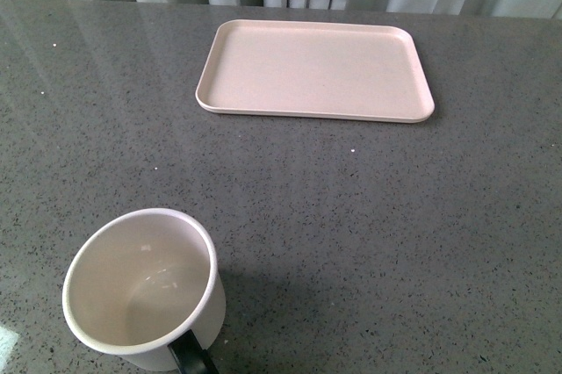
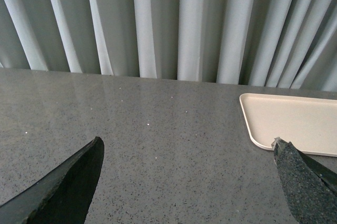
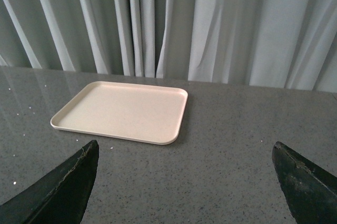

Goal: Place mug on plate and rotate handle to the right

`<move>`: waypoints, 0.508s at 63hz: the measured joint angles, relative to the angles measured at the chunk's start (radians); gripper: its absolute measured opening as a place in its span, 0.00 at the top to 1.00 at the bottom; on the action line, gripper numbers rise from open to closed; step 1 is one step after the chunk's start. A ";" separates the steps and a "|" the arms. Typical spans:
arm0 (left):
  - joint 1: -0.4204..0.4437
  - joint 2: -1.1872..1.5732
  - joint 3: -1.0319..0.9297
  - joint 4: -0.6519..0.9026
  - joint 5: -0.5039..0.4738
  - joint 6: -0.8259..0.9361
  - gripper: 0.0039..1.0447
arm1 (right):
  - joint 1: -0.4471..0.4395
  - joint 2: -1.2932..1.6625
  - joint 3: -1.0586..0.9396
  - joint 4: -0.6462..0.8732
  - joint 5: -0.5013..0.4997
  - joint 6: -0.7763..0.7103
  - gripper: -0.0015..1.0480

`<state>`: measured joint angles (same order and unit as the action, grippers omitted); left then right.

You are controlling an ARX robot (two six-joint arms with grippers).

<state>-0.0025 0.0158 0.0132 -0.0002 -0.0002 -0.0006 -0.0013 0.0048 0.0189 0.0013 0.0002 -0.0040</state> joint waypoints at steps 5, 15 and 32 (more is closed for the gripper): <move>0.000 0.000 0.000 0.000 0.000 0.000 0.09 | 0.000 0.000 0.000 0.000 0.000 0.000 0.09; 0.000 0.000 0.000 0.000 0.000 0.000 0.09 | 0.000 0.000 0.000 0.000 0.000 0.000 0.09; 0.000 0.000 0.000 0.000 0.000 0.000 0.09 | 0.000 0.000 0.000 0.000 0.000 0.000 0.09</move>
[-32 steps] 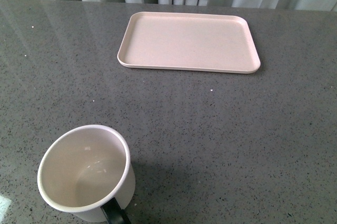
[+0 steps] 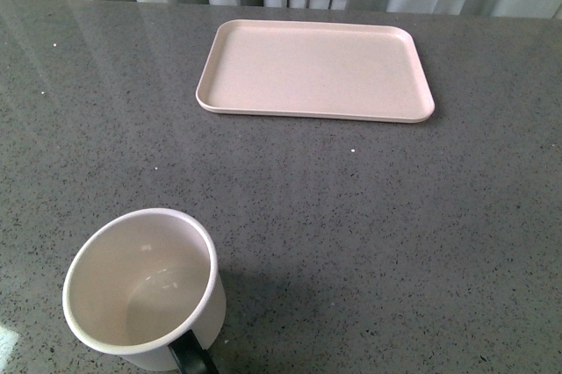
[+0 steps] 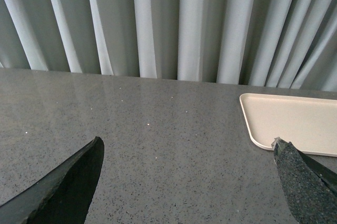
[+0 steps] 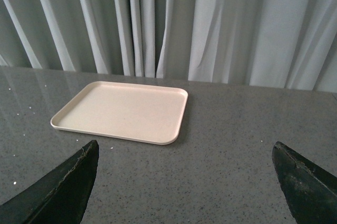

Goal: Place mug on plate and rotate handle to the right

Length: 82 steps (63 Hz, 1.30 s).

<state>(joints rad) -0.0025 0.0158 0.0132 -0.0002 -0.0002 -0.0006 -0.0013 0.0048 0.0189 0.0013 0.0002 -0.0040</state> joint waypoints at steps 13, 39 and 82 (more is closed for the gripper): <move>-0.050 0.119 0.091 -0.212 -0.138 -0.077 0.09 | 0.000 0.000 0.000 0.000 0.001 0.000 0.09; -0.201 0.949 0.359 -0.055 -0.168 -0.113 0.09 | 0.000 0.000 0.000 0.000 0.000 0.000 0.09; -0.290 1.213 0.402 0.033 -0.077 -0.083 0.09 | 0.000 0.000 0.000 0.000 0.000 0.000 0.09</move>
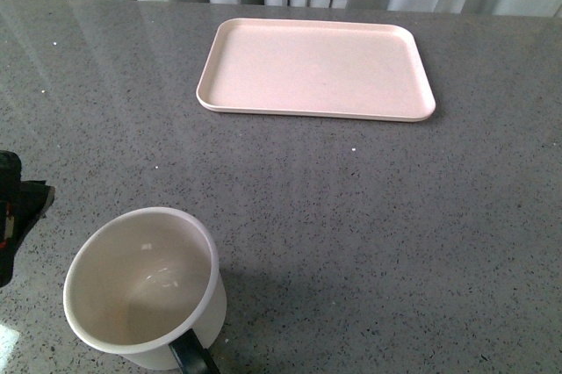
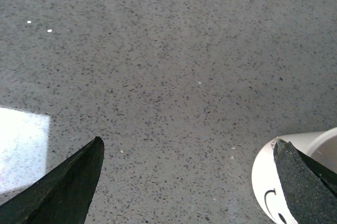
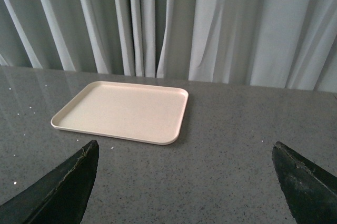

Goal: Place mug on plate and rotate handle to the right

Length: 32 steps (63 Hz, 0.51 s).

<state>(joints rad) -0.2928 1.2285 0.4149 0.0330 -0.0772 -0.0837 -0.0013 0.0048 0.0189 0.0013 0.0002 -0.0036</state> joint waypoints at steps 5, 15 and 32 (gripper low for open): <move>-0.008 0.017 0.000 0.008 0.026 0.000 0.09 | 0.000 0.000 0.000 0.000 0.000 0.000 0.09; -0.023 0.041 0.001 0.022 0.052 0.004 0.09 | 0.000 0.000 0.000 0.000 0.000 0.000 0.09; -0.034 0.051 0.002 0.026 0.095 0.030 0.09 | 0.000 0.000 0.000 0.000 0.000 0.000 0.09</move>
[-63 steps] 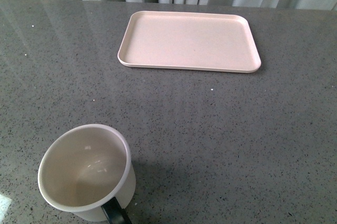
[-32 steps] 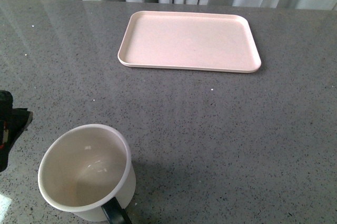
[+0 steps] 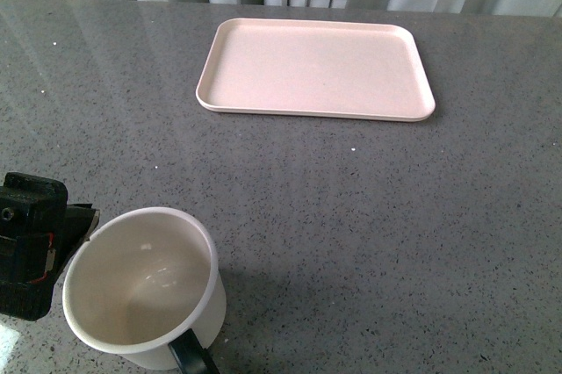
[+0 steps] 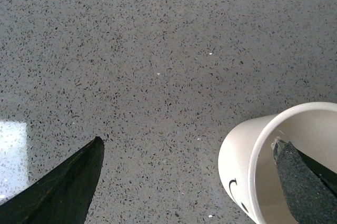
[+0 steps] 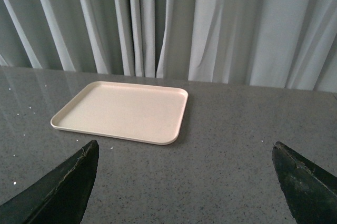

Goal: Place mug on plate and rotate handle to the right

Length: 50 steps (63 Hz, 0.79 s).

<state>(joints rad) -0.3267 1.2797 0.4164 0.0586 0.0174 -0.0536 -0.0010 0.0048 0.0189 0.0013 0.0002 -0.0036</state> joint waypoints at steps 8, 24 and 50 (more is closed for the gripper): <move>-0.010 0.000 0.000 -0.007 0.014 0.016 0.09 | 0.000 0.000 0.000 0.000 0.000 0.000 0.09; -0.032 0.057 0.000 -0.033 0.039 0.035 0.09 | 0.000 0.000 0.000 0.000 0.000 0.000 0.09; -0.040 0.155 0.039 -0.039 0.061 0.051 0.09 | 0.000 0.000 0.000 0.000 0.000 0.000 0.09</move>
<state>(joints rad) -0.3664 1.4349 0.4549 0.0196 0.0784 -0.0029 -0.0013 0.0048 0.0189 0.0013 0.0002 -0.0036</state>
